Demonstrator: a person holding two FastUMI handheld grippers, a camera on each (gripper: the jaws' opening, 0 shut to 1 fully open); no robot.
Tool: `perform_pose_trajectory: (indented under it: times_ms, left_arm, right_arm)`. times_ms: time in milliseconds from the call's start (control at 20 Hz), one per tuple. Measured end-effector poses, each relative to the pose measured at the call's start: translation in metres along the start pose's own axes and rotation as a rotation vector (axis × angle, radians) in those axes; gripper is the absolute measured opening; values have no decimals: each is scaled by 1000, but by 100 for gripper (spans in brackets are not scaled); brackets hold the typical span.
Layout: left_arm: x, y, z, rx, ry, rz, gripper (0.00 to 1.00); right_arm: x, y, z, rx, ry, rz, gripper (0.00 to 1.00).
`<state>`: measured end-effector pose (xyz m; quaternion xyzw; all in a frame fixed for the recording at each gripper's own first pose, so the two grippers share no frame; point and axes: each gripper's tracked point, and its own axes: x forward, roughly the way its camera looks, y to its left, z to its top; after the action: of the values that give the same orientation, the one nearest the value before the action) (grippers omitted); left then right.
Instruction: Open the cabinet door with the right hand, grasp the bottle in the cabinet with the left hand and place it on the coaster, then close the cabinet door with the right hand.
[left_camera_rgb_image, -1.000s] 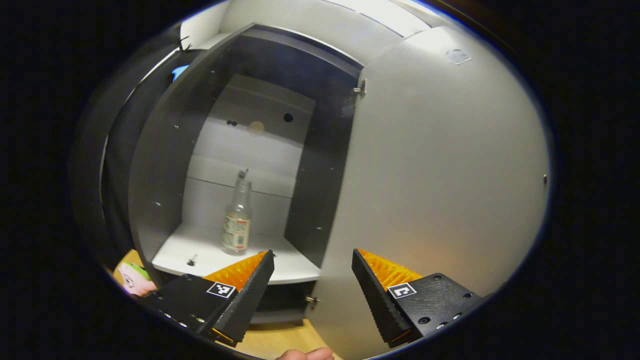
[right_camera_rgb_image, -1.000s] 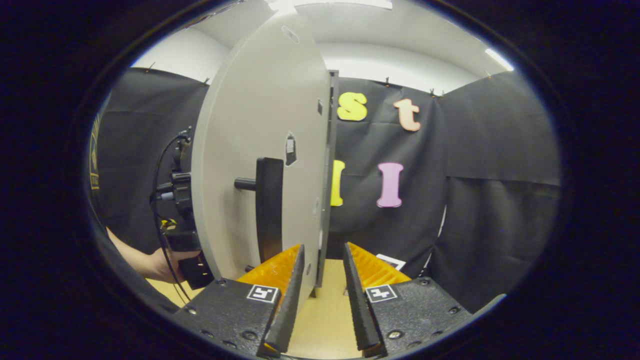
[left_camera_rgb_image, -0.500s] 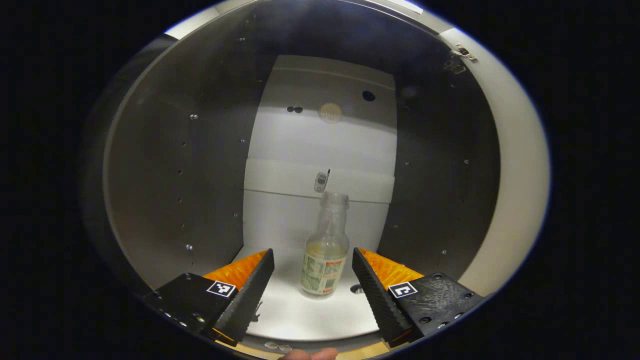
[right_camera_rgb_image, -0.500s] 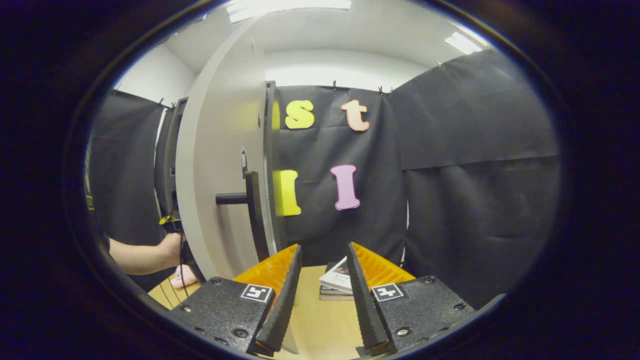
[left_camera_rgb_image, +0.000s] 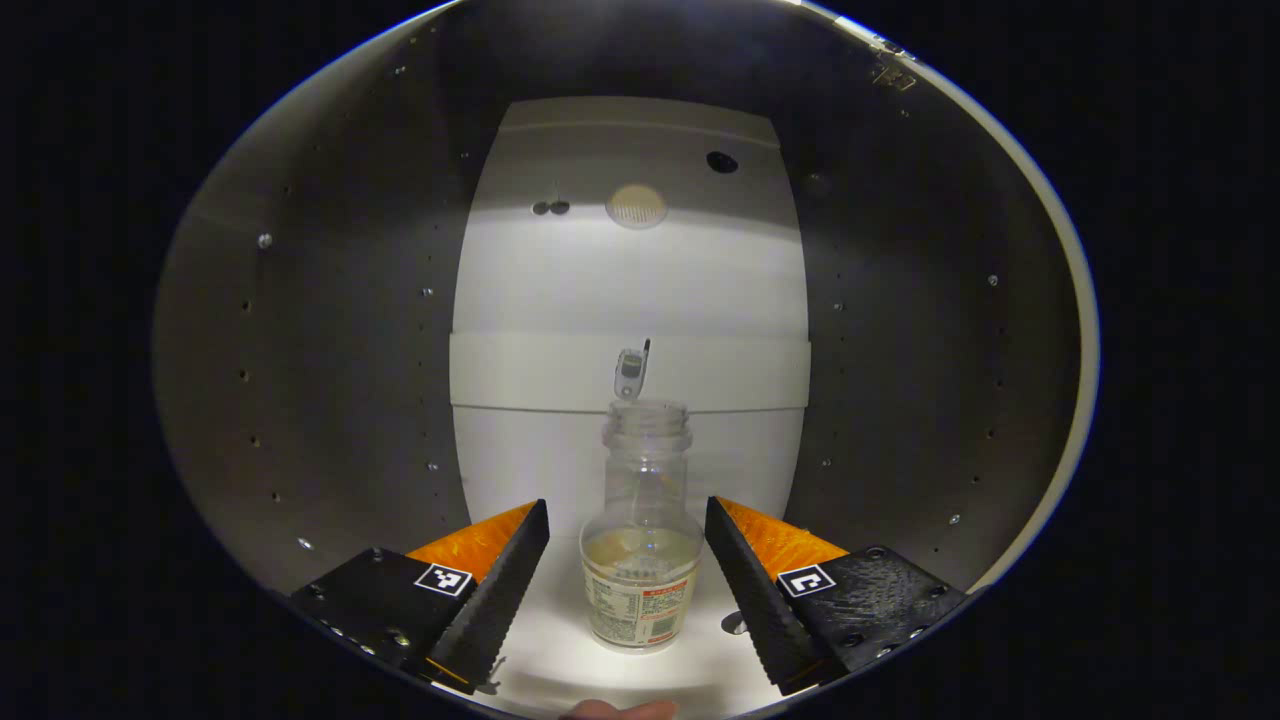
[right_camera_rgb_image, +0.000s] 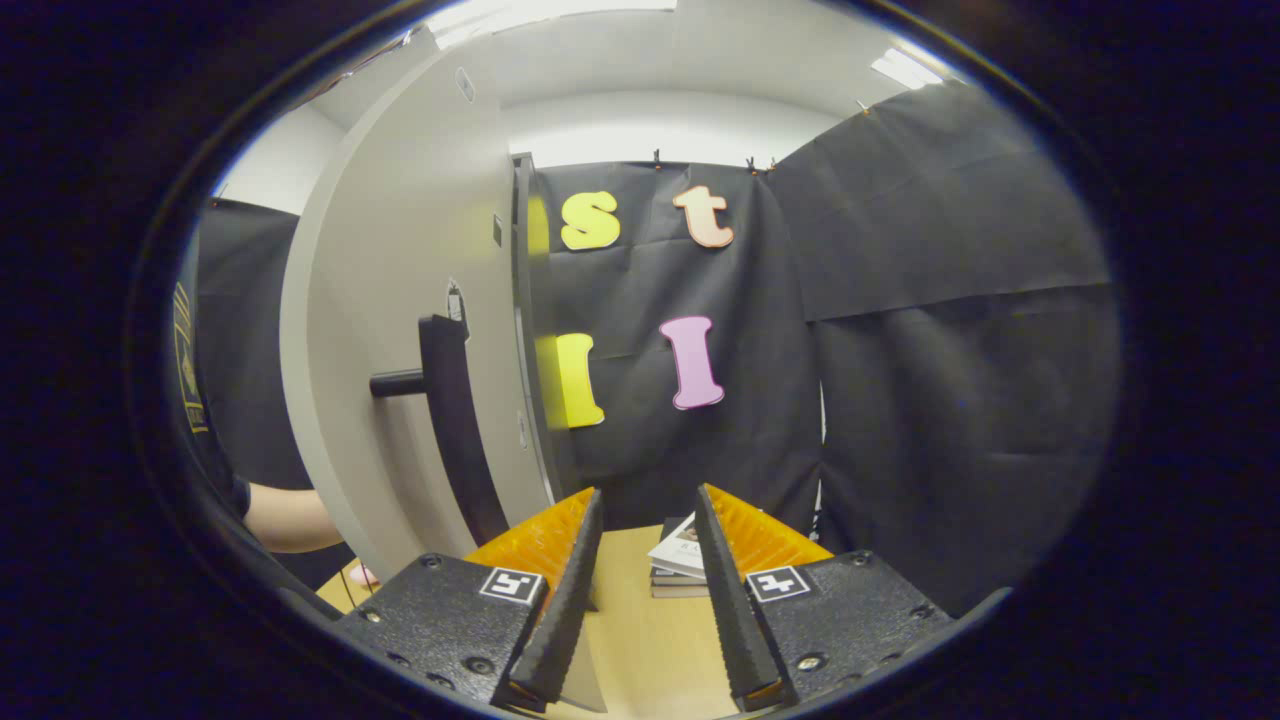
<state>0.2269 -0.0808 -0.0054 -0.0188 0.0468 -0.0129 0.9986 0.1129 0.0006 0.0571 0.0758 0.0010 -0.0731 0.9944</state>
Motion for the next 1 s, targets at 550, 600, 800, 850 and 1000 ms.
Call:
perform_pose_trajectory:
  times_ms: [550, 600, 800, 850, 1000]
  left_arm:
    - [-1, 11, -3, -5, 78, 46, 73]
    - [-5, 13, 1, 0, 65, 52, 73]
    - [-48, 23, 30, -7, 1, 58, 73]
    - [-62, 33, 39, -4, -22, 72, 73]
    - [-114, 60, 53, 12, -69, 132, 72]
  right_arm:
    - [30, 1, -9, 26, 45, 98, 61]
    - [30, 2, -9, 31, 51, 117, 61]
    - [36, 6, -10, 65, 61, 216, 60]
    - [38, 7, -15, 83, 77, 245, 64]
    - [42, 11, -19, 120, 96, 332, 74]
